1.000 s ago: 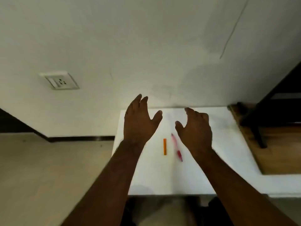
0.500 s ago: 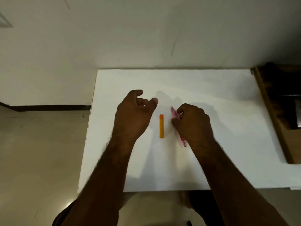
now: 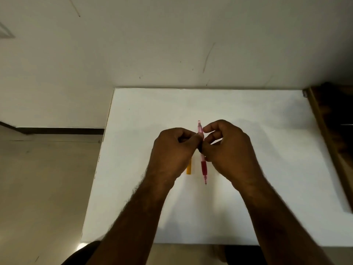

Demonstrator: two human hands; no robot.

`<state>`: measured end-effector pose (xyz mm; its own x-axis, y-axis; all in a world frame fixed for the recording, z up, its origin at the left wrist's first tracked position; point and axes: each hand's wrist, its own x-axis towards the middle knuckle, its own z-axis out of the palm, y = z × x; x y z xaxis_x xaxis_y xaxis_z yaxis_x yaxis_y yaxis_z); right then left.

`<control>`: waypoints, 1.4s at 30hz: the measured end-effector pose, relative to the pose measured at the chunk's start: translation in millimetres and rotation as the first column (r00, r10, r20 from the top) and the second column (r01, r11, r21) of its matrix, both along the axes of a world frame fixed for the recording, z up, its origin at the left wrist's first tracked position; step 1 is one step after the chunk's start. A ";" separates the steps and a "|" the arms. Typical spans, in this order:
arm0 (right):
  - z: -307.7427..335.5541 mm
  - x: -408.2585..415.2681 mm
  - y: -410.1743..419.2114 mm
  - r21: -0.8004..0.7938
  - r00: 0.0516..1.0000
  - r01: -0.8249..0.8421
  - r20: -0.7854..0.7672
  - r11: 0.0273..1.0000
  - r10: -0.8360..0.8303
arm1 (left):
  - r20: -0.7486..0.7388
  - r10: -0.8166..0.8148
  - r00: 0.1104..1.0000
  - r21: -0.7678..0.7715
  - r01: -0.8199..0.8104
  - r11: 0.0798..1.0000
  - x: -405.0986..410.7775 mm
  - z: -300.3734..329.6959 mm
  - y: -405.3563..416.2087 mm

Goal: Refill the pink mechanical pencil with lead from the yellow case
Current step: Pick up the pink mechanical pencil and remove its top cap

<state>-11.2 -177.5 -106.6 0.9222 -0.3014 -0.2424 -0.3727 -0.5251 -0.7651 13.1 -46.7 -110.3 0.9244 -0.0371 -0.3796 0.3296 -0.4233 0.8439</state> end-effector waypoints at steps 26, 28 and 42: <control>-5.7 12.2 -10.5 0.443 0.984 0.169 -0.028 0.881 -0.175 | 0.017 -0.096 0.995 -0.055 0.096 0.994 -3.1 -4.1 0.0; -5.9 12.6 -9.3 0.438 0.985 0.166 -0.022 0.883 -0.174 | 0.024 -0.094 0.995 -0.057 0.095 0.994 -2.8 -3.5 0.5; -7.1 16.5 -9.3 0.641 0.967 0.218 -0.039 0.736 -0.252 | -0.007 -0.115 0.993 -0.053 0.114 0.992 -4.9 0.4 -1.1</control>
<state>5.3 -186.8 -113.7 0.8583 -0.3016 -0.4152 -0.3732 0.1886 -0.9084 8.3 -47.9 -109.9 0.9091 -0.1626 -0.3836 0.2900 -0.4141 0.8628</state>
